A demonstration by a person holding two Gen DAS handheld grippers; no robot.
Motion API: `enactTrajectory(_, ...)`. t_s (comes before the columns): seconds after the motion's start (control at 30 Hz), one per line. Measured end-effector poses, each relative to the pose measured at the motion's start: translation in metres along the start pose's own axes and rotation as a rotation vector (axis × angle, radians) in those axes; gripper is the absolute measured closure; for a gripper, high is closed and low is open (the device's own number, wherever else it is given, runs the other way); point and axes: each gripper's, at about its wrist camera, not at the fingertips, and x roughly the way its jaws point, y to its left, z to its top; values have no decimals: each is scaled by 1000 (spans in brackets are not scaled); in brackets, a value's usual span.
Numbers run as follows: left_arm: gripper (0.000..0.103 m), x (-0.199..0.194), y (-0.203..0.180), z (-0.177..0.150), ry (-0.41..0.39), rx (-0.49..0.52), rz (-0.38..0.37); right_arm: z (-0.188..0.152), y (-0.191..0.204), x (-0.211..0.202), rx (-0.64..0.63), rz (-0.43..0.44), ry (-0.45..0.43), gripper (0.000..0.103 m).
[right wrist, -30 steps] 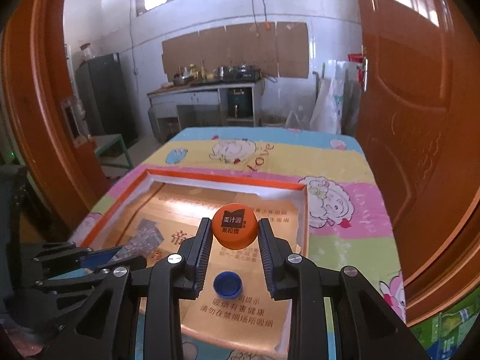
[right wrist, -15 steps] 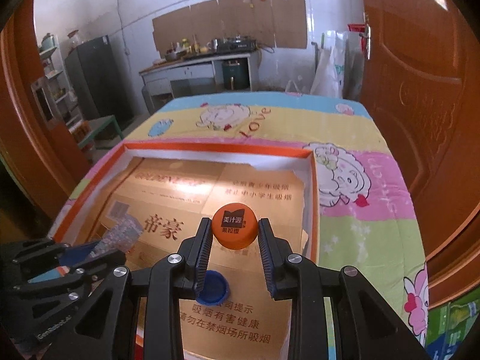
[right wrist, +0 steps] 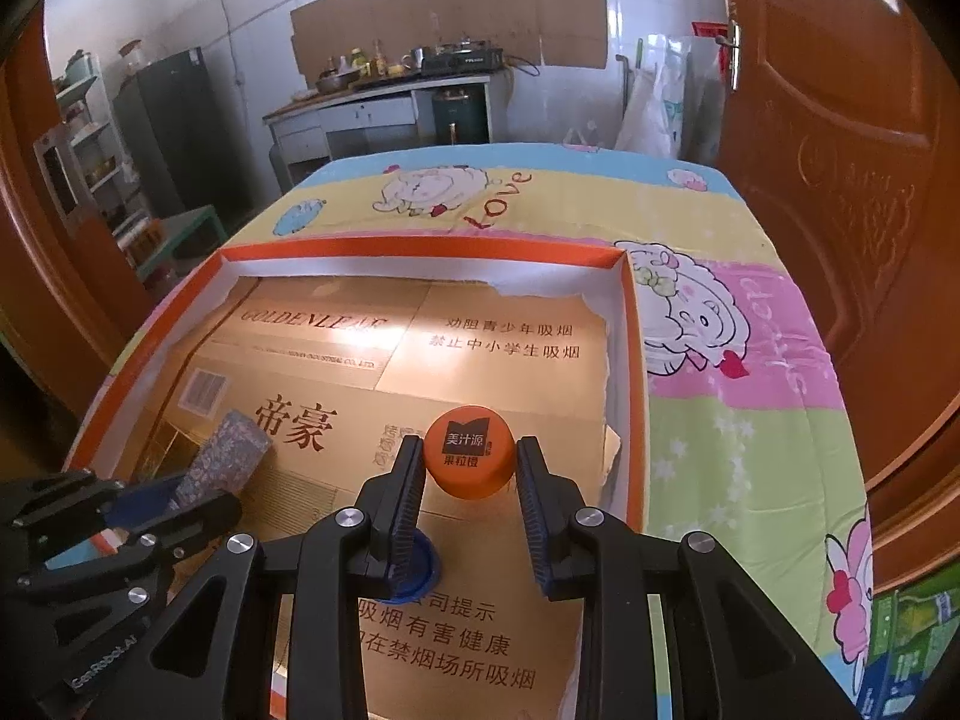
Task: Organize rigid objects
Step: 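Lower and release the orange cap with the right tool while the left tool releases the GLOSS tube, then withdraw both tools from the tray back over the table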
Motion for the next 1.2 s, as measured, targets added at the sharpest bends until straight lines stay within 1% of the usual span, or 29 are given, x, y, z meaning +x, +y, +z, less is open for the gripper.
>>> enactTrajectory(0.23,83,0,1,-1,-9,0,-2,-2,-2,7,7,-4,23,71)
enactTrajectory(0.37,83,-2,1,0,-22,1,0,-1,-4,8,9,3,17,70)
enactTrajectory(0.4,83,-4,2,0,-31,-1,-1,-1,-4,8,12,6,15,66)
enactTrajectory(0.43,83,-6,2,0,-42,-2,-2,-1,-5,9,17,7,13,55)
enactTrajectory(0.53,82,-15,4,1,-75,-3,3,-1,-7,7,29,23,3,49)
enactTrajectory(0.73,82,-29,6,3,-128,-1,12,2,-7,-12,41,50,-63,49)
enactTrajectory(0.87,82,-41,9,3,-159,-9,-1,2,-5,-25,52,69,-102,49)
enactTrajectory(0.93,79,-50,9,1,-182,-11,-8,1,-2,-32,54,81,-122,49)
enactTrajectory(0.97,71,-55,9,0,-195,-9,-7,1,-1,-36,54,81,-131,49)
enactTrajectory(1.0,59,-61,9,-1,-209,-9,-6,1,1,-41,54,80,-141,49)
enactTrajectory(1.07,46,-74,9,-5,-242,-3,-3,-2,3,-51,58,95,-162,49)
enactTrajectory(1.1,44,-80,9,-7,-258,-4,-2,-3,4,-55,62,100,-168,49)
enactTrajectory(1.2,44,-101,12,-16,-312,-9,-3,-8,8,-74,70,113,-194,49)
